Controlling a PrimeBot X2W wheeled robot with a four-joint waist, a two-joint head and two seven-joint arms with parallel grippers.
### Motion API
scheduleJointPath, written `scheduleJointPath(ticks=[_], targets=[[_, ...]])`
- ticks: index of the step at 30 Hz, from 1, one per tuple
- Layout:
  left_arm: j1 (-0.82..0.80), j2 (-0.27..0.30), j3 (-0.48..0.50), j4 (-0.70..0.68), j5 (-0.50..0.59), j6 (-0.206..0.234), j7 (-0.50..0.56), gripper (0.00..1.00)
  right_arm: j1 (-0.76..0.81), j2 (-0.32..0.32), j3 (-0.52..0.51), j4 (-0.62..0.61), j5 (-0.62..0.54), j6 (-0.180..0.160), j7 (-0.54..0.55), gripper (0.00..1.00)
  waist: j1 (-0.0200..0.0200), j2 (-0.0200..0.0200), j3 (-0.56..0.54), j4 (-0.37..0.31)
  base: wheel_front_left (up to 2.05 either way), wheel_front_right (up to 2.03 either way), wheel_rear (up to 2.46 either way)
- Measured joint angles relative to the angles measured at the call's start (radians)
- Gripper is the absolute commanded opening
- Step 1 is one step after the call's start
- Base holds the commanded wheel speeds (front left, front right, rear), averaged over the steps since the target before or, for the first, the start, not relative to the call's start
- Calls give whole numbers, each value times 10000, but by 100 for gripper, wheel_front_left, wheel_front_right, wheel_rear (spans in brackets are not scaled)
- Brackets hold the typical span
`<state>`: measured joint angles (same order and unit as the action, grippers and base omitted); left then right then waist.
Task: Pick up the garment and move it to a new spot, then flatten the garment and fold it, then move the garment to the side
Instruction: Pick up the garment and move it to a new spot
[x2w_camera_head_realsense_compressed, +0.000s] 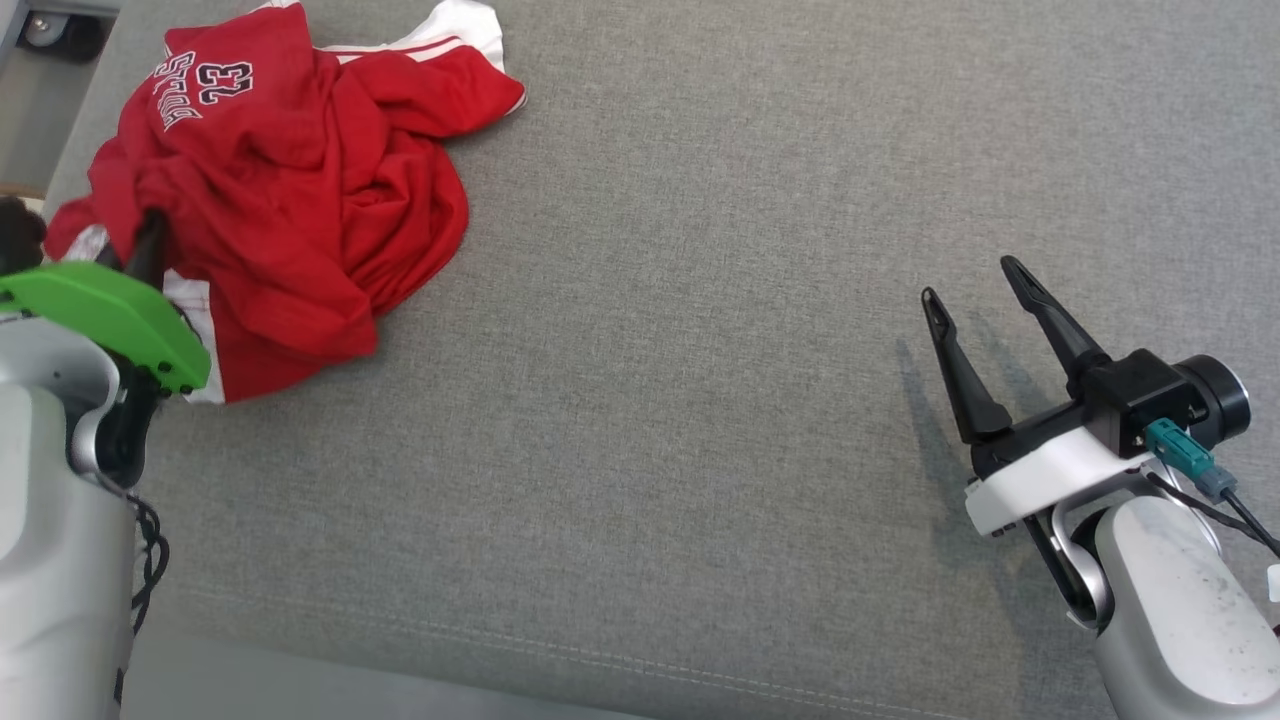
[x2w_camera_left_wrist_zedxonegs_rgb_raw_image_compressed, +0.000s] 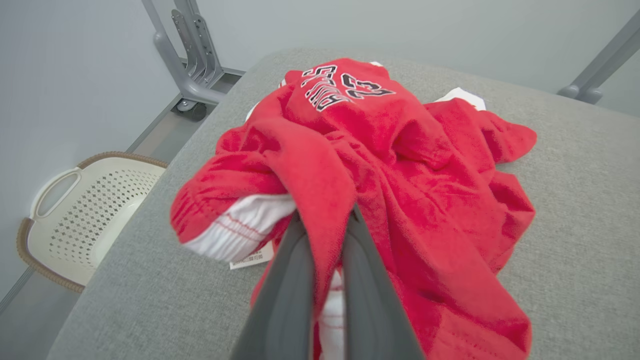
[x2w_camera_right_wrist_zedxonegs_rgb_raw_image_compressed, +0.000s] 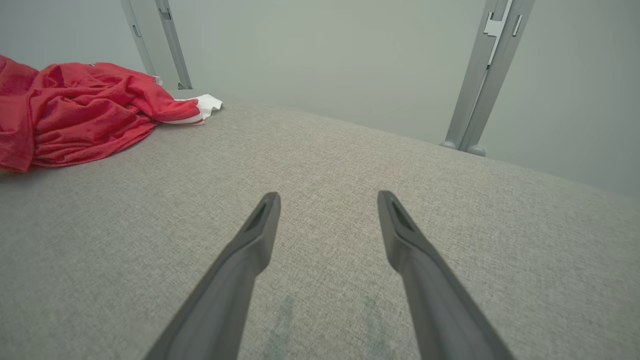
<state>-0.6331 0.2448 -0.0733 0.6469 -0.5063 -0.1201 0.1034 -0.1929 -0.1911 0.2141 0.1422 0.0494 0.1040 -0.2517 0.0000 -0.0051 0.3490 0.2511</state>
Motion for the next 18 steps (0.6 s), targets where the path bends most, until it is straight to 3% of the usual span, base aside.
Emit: scheduleJointPath(ticks=[7,18], targets=[[-902,-69,-1277,-1597,790,-33,-165,0,19,422,222,59,96,0,0,100,0,0,-458,-184,0,0,0],[-1737,-890,-4579,-3870,1135,-92,552,0,268,869,249,31,215,-13,0,100,0,1,-960,-1198,0,0,0]])
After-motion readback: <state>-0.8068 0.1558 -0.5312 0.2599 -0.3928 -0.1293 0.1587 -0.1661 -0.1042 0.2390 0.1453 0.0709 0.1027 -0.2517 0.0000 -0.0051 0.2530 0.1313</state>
